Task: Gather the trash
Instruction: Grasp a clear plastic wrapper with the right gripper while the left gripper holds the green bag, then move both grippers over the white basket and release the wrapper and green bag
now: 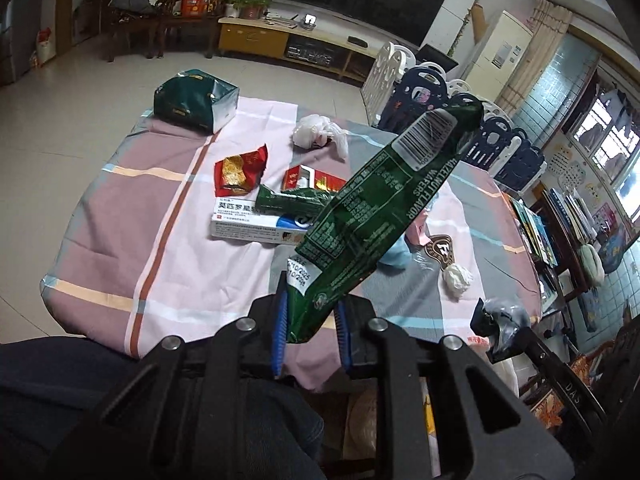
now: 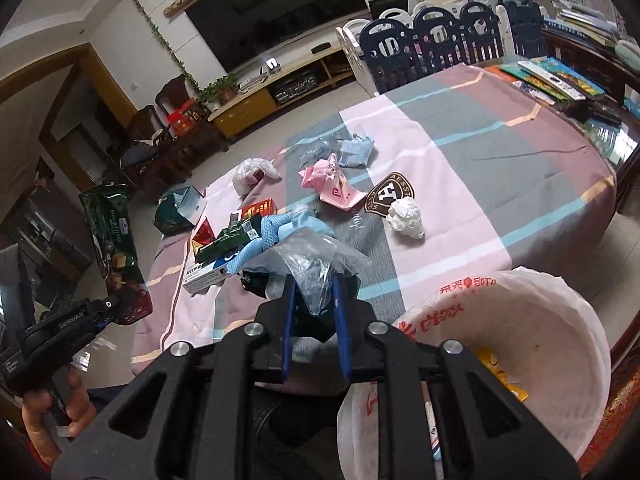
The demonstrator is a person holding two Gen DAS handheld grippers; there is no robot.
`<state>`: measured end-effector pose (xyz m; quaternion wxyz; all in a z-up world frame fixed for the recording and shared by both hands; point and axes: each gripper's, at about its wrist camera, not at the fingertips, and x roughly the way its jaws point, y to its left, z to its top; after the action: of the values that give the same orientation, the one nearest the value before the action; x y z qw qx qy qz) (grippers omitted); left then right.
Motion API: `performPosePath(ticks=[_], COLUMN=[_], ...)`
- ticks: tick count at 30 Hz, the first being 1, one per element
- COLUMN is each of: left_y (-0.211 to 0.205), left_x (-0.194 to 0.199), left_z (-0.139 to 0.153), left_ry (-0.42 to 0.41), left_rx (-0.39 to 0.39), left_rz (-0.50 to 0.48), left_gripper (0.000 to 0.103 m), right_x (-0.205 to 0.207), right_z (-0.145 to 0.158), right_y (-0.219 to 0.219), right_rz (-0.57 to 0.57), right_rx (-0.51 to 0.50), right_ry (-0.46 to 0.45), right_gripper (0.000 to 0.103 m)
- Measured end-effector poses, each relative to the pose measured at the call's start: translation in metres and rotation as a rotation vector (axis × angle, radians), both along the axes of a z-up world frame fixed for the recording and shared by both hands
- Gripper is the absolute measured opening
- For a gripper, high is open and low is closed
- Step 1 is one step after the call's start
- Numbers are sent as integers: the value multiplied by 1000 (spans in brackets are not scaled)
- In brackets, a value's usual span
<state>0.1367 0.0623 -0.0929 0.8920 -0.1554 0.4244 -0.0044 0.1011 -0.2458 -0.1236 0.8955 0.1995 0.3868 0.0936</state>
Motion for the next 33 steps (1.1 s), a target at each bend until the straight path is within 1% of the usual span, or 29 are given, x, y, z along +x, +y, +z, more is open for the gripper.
performPosePath(ticks=[3,7,10,13,17,18,19,21,22,23,24,25,26,28,31,33], left_y=[-8,-26,-43,-60,-80,-85,-89,-96,-99,-103,-107,-112,-117,-128,-154,-178], left_x=[-3,-5,-5,-8,-13,-14,-15,-17,-17,-17,-16,-15,-16,-17,-21,-28], left_z=[-1,-4,-9,-13,-17,-19,-21,-25,-28,-32,-37,-42,-47,-57,-71,-81], left_ry=[1,7,23,32,37,40,44,57,68,84,98,115,127,159,209,244], left_rx=[-7,-15,-14,8,24,24,20,9,-1,-16,-30,-43,-48,-60,-110,-137], left_rz=[-43,-120,-181,-234,-294,-310,-328,-362,-380,-400,-419,-442,-460,-508,-610,-709], left_gripper=[21,21,21,21,21,21,21,21,21,21,21,21,21,21,21,23], right_x=[-10,-25,-38,-49,-54,-53,-52,-50,-52,-54,-56,-59,-62,-68,-82,-93], right_z=[10,24,21,1,-47,-59,-75,-97,-104,-106,-103,-97,-88,-70,-48,-37], right_y=[-3,-24,-45,-61,-75,-78,-80,-80,-82,-85,-90,-95,-104,-119,-144,-159], right_rz=[-21,-76,-114,-155,-177,-184,-180,-161,-166,-192,-221,-257,-305,-384,-492,-553], right_rx=[-52,-101,-130,-189,-212,-208,-191,-144,-117,-90,-70,-51,-40,-34,-20,-6], right_ry=[-18,-37,-18,40,171,209,267,360,387,394,379,349,314,257,181,136], right_gripper=[19,19,19,19,19,19,19,22,31,45,52,63,67,67,67,67])
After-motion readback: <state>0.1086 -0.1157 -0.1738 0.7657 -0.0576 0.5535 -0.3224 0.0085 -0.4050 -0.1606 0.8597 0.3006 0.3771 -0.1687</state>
